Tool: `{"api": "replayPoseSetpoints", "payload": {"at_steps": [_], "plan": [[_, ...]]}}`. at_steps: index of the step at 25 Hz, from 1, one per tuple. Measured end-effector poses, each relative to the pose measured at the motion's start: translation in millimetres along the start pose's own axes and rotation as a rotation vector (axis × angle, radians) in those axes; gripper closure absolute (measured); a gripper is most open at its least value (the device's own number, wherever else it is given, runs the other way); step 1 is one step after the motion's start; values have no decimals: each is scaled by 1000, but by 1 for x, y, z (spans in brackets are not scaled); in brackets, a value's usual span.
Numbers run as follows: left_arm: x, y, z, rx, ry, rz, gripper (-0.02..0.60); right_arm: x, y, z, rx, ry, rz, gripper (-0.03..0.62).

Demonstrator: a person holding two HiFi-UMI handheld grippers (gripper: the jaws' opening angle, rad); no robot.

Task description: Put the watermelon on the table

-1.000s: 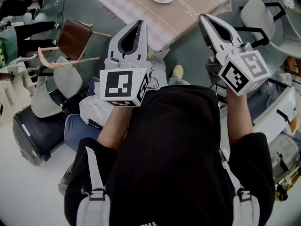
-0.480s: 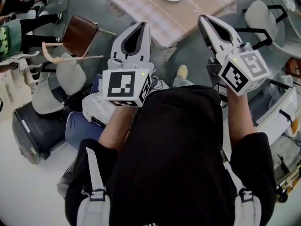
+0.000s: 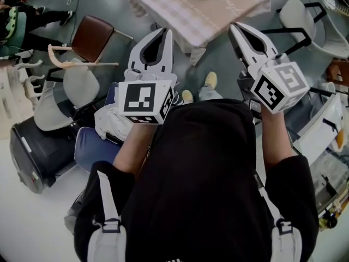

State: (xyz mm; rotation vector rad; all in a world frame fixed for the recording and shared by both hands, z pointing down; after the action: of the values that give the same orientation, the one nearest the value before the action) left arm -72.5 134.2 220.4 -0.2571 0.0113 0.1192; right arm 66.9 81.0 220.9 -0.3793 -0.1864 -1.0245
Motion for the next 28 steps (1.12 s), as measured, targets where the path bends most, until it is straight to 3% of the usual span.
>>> {"api": "replayPoseSetpoints", "payload": {"at_steps": [17, 28], "plan": [[8, 65, 11, 38, 3, 66, 569, -63, 40, 24, 30, 26, 73, 583], [10, 72, 20, 35, -9, 77, 569, -63, 46, 34, 28, 25, 102, 583]]}}
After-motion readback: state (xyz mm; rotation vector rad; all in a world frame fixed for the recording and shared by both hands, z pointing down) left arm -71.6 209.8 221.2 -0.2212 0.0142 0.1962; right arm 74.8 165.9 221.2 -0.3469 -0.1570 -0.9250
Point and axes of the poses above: the fingertips, and each gripper's own axes: y backward along the fingers, x to its right, z out of its underside, the point moved 1 cm from there along y, backward along the fingers, and after that the axes turned 2 degrees about -z, right-handed, at the moved point
